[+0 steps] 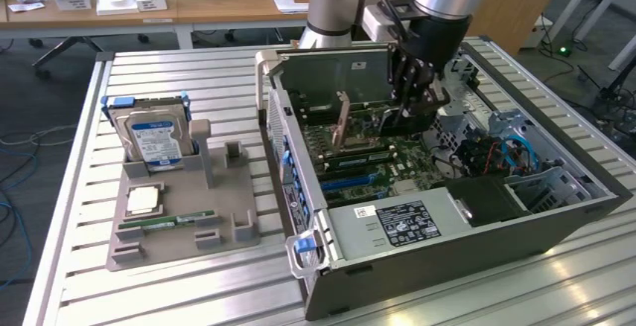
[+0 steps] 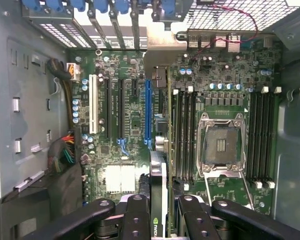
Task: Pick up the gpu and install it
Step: 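Insert the gpu into the slot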
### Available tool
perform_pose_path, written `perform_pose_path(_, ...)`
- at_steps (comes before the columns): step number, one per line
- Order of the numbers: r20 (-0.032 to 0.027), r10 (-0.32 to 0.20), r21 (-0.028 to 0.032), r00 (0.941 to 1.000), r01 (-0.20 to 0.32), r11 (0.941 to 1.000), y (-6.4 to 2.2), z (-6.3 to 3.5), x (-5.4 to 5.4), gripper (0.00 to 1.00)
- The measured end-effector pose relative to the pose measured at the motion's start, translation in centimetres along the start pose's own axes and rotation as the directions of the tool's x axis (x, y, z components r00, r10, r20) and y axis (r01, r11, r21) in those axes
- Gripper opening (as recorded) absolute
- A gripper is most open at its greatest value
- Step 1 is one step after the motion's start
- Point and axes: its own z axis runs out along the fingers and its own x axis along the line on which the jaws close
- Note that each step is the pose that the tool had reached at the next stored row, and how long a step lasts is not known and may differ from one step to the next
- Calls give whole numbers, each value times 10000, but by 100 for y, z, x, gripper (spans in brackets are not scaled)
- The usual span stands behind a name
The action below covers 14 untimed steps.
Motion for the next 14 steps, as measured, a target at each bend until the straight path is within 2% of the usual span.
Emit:
perform_pose_path(5, 2, 3, 0, 10000, -3, 10000, 13, 5, 49, 27)
perform_pose_path(10, -2, 1, 1, 10000, -1, 10000, 69, 42, 52, 27)
perform_pose_path(14, -2, 2, 0, 10000, -2, 10000, 114, 112, 55, 27)
